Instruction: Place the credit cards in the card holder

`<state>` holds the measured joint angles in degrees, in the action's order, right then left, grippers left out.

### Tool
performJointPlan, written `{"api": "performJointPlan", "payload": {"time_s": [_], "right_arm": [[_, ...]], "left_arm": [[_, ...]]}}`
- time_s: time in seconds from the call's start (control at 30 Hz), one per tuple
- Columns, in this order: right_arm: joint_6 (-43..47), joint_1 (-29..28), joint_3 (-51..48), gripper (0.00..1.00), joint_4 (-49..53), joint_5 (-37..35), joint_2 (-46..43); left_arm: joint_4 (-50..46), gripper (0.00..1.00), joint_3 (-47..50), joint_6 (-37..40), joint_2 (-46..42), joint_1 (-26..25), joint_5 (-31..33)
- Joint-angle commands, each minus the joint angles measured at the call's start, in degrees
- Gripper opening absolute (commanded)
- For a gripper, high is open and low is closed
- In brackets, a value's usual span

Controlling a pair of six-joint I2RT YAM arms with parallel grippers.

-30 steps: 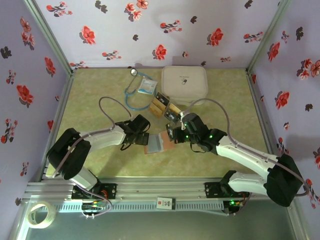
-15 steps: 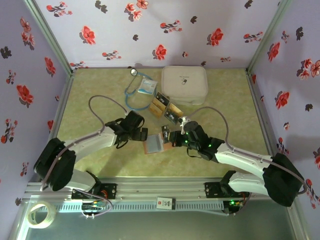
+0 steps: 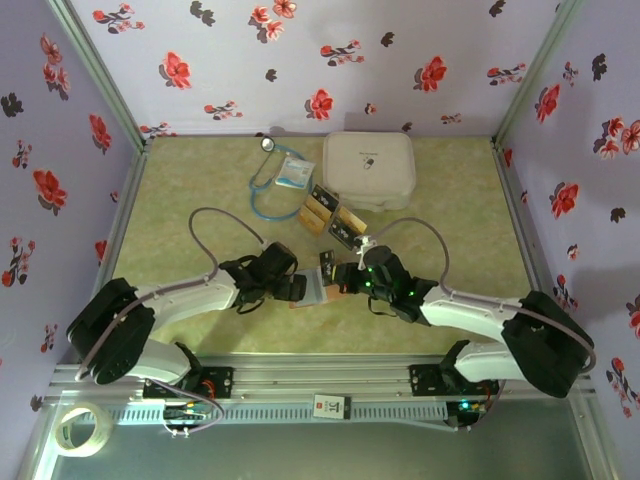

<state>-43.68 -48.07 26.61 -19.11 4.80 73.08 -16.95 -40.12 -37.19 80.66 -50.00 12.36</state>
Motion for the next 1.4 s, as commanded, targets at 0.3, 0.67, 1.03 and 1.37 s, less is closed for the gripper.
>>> {"api": "performJointPlan", "payload": {"time_s": [0.3,0.67,1.03,1.37], "right_arm": [[-2.8,-0.6,-2.0,0.00,-8.3,1.0,3.5],[-4.0,-1.0,-2.8,0.00,-12.3,2.0,6.2],[-4.5,-1.0,-3.9,0.00,-15.1,1.5,7.8],[-4.4,-1.1,-4.5,0.00,-20.2,2.7,11.5]], "left_arm": [[2.0,1.00,2.4,-1.4,3.7,-1.4,0.5],[-2.6,1.00,2.4,-2.3,4.0,-1.4,3.7],[-4.7,1.00,2.6,-2.0,2.5,-1.4,5.1],[-4.6,1.00,2.7,-1.9,2.4,-1.4,5.2]]}}
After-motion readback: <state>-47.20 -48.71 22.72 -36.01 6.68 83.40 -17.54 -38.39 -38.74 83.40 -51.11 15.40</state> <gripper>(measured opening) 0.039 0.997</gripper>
